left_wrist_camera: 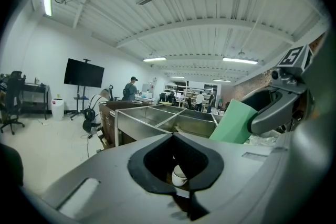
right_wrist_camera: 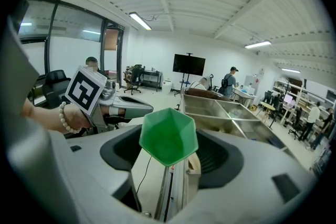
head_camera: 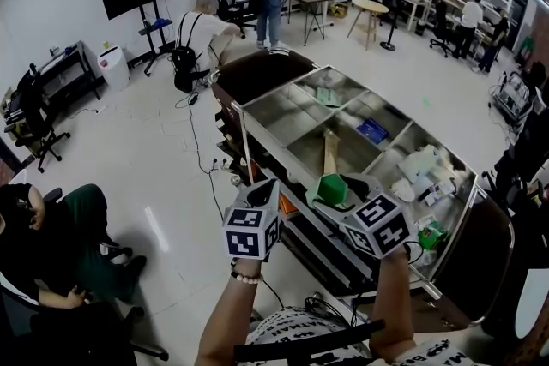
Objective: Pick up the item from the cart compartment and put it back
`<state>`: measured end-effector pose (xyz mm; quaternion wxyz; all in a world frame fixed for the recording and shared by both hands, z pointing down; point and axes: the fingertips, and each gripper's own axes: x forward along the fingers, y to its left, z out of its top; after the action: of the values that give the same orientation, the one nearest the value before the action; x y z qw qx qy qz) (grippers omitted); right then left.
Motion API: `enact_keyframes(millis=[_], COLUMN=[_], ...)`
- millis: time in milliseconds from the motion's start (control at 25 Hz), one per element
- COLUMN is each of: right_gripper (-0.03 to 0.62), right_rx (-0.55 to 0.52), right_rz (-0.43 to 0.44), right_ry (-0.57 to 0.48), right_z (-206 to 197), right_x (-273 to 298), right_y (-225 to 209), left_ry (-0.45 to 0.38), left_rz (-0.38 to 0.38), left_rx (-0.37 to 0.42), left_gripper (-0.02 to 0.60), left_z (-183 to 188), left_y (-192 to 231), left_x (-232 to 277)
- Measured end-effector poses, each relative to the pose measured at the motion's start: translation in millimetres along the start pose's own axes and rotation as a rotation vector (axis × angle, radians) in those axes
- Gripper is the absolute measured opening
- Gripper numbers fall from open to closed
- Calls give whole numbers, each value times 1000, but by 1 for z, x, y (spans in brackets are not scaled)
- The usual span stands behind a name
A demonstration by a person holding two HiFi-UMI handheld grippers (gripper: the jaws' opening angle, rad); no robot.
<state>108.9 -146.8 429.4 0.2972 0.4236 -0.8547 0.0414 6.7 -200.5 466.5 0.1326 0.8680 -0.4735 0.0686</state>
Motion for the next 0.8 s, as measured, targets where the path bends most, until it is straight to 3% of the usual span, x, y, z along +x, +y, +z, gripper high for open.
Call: enact_keyframes(millis=[480, 800], right_gripper=[325, 325], right_rx=[-15, -50], right_rz=[-13, -20], right_ry=[-19, -41], right_z=[19, 55], right_x=[7, 27], right_y=[-19, -47], left_ry=[-12, -19], left_rz=[3, 2], left_rx=[7, 17], left_gripper=[0, 0], left_z=[12, 28], left_y=[10, 23], left_x=[7, 30])
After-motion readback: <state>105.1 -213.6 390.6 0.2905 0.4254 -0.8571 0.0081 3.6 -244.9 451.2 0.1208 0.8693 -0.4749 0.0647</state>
